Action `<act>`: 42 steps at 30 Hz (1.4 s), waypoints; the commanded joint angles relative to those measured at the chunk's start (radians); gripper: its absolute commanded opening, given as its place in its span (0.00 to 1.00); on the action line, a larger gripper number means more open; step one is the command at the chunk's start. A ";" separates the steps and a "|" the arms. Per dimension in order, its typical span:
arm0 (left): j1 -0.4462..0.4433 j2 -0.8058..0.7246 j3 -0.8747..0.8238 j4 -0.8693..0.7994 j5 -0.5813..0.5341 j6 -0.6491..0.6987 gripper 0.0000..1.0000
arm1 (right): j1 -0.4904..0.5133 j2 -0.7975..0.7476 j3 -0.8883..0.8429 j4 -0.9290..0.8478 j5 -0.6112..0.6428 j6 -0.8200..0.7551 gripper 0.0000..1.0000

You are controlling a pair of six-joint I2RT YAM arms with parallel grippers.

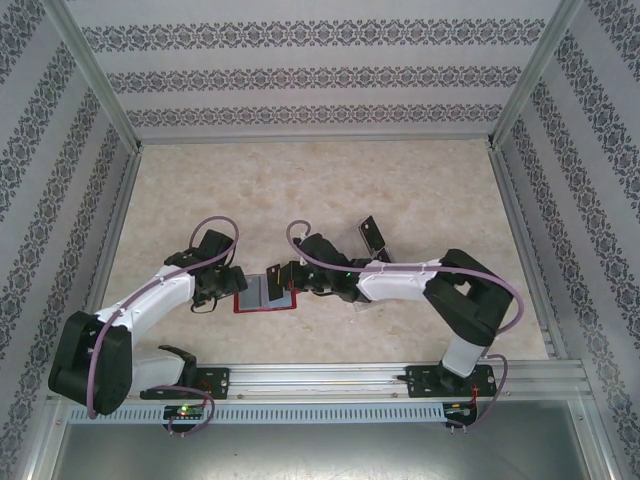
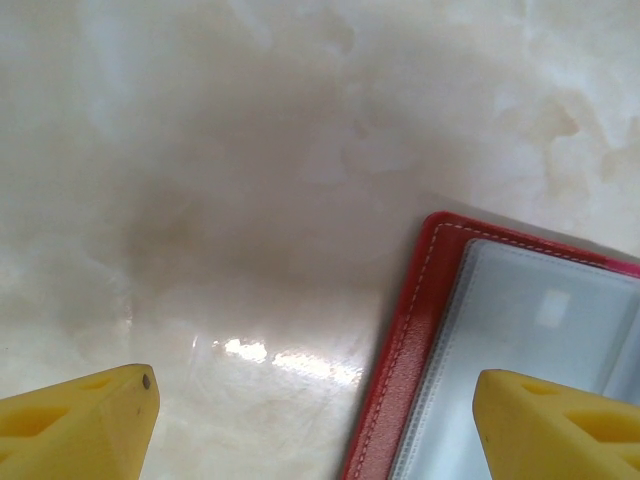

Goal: Put the credit cards into the card holder

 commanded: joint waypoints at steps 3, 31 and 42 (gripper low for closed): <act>-0.012 -0.013 -0.023 -0.040 -0.017 -0.011 0.83 | 0.023 0.033 -0.017 0.183 0.048 0.070 0.00; -0.011 0.026 -0.054 0.009 0.000 -0.008 0.82 | 0.032 0.107 -0.045 0.208 0.040 0.109 0.00; -0.012 0.038 -0.062 0.022 0.006 -0.007 0.82 | 0.049 0.130 -0.031 0.212 0.014 0.120 0.00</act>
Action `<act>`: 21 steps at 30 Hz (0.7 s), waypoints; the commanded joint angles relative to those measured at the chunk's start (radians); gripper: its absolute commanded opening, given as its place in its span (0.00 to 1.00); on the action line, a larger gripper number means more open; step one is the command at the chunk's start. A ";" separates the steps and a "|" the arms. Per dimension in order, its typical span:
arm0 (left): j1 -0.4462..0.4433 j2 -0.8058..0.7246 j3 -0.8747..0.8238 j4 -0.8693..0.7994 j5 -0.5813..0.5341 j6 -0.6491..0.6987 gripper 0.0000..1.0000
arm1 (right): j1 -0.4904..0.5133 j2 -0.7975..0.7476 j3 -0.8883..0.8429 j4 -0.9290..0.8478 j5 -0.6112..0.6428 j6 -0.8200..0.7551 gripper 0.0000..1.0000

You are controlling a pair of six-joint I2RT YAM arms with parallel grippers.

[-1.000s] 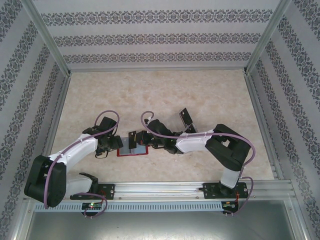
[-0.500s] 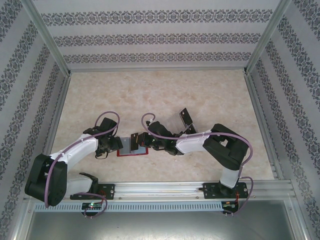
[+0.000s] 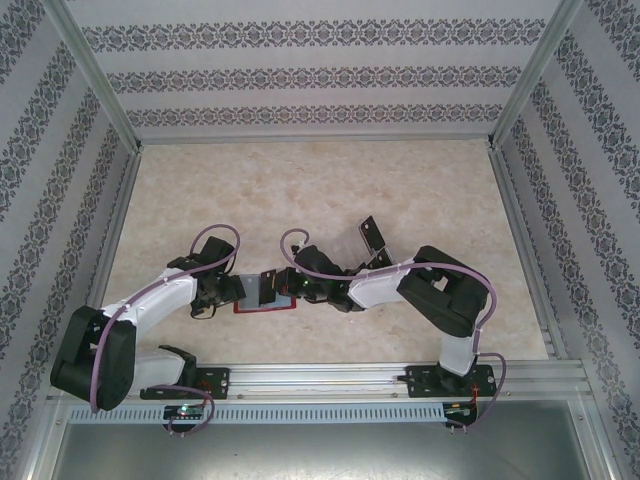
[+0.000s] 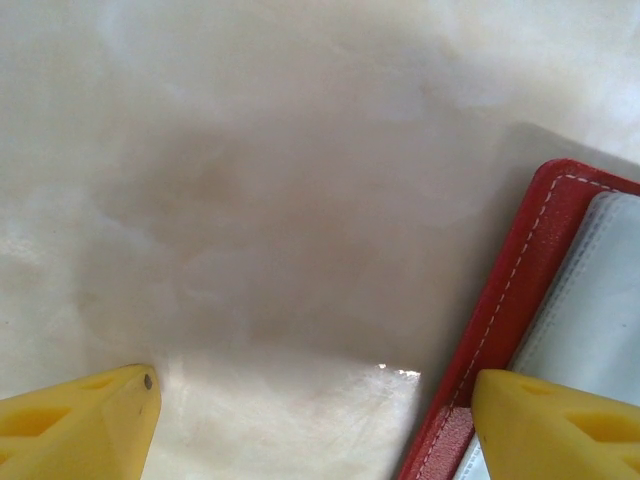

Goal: Put the credit cards into the card holder

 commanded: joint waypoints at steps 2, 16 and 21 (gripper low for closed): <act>-0.012 0.015 -0.014 0.018 0.005 -0.007 0.82 | 0.020 0.021 0.008 0.013 -0.019 0.008 0.00; -0.011 0.013 -0.016 0.020 0.005 -0.007 0.82 | 0.023 0.031 -0.002 -0.016 0.008 0.034 0.00; -0.012 0.015 -0.017 0.019 0.006 -0.006 0.82 | 0.021 0.027 -0.014 -0.026 0.020 0.047 0.00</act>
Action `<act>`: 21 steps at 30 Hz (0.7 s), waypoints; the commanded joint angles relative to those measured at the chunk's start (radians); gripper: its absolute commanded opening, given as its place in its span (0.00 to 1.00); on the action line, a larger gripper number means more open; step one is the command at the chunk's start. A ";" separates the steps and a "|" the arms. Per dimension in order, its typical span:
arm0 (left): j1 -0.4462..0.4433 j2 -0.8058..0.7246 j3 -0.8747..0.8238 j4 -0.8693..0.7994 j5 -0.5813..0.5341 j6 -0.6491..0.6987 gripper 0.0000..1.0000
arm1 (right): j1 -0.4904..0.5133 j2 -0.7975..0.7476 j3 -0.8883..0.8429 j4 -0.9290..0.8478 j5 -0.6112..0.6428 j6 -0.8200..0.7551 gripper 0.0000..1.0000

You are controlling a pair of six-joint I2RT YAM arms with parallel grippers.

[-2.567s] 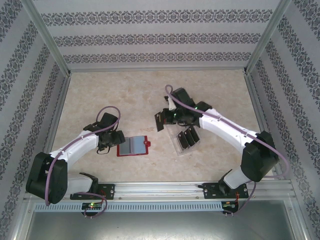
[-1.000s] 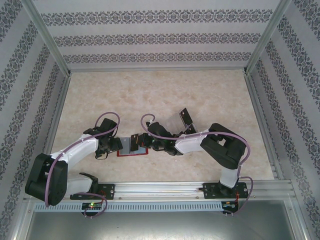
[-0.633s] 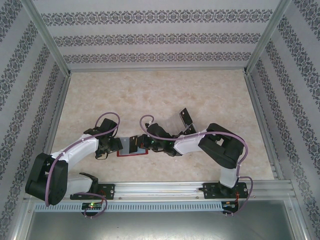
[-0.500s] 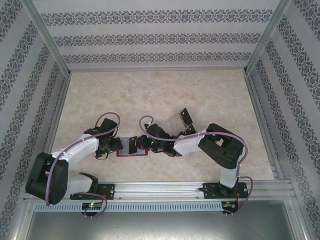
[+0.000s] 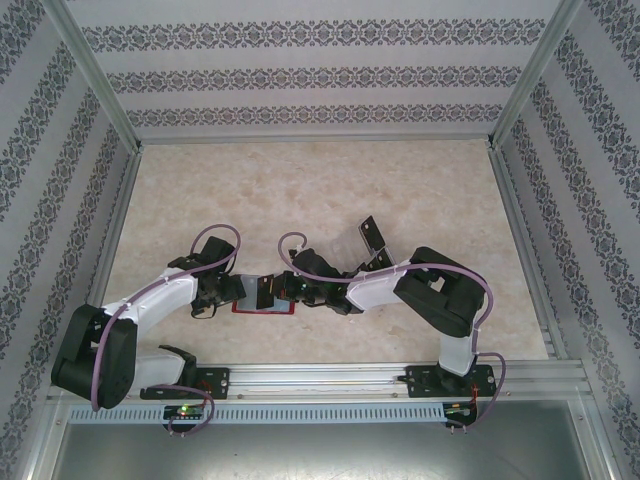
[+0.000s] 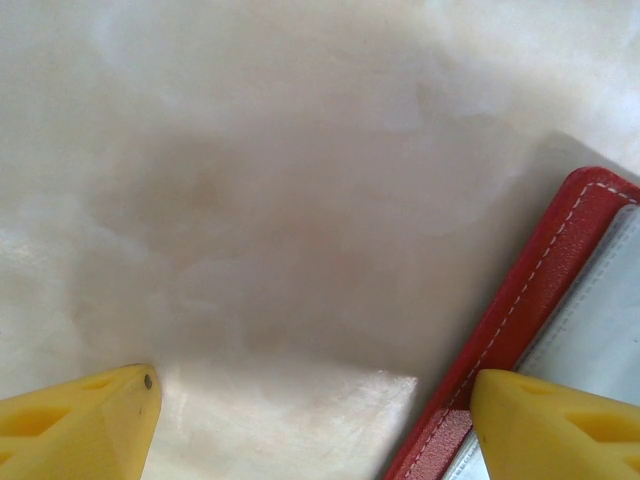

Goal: Put the credit cards into the card holder

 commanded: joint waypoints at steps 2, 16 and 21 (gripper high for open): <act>-0.012 0.004 -0.017 0.004 0.004 -0.005 0.82 | 0.003 0.008 -0.024 -0.031 0.037 0.022 0.00; -0.012 0.017 -0.021 0.016 0.011 -0.007 0.82 | 0.001 -0.015 -0.061 -0.019 0.037 0.042 0.00; -0.012 0.022 -0.021 0.018 0.014 -0.005 0.82 | 0.001 0.020 -0.025 -0.027 0.018 0.044 0.00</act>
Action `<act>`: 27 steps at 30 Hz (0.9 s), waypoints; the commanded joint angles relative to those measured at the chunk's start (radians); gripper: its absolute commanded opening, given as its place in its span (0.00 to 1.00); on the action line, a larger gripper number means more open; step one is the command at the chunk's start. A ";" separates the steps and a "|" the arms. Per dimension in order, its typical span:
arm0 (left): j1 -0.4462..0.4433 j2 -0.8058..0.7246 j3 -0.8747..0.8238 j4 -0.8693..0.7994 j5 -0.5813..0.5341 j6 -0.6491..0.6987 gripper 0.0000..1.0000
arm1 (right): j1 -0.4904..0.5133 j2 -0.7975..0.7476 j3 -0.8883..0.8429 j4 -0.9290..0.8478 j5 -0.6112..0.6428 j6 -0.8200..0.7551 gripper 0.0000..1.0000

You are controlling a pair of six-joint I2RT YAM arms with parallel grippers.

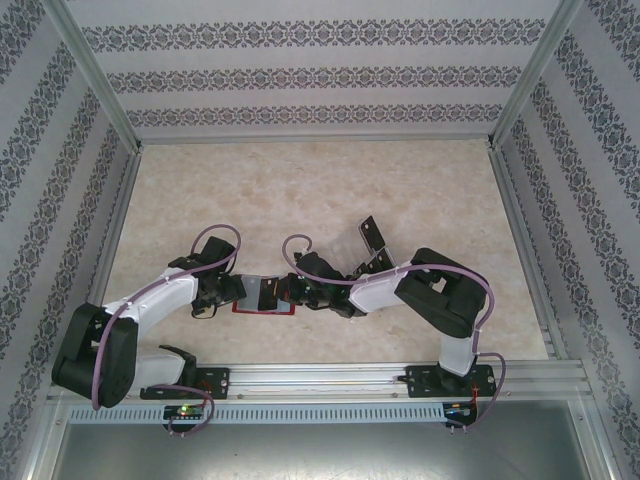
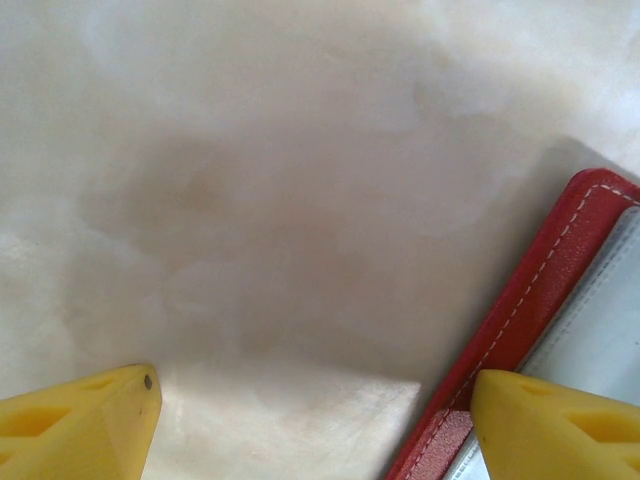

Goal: Put the credit cards into the card holder

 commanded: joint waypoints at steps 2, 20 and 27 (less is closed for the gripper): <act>-0.012 0.013 -0.017 0.009 0.010 -0.004 0.82 | 0.002 0.042 0.028 -0.043 0.007 0.002 0.00; -0.012 0.026 -0.016 0.019 0.016 -0.001 0.82 | 0.002 0.046 0.013 -0.061 0.004 0.030 0.00; -0.012 0.029 -0.013 0.017 0.014 -0.003 0.82 | 0.003 0.015 -0.012 -0.067 -0.002 0.038 0.00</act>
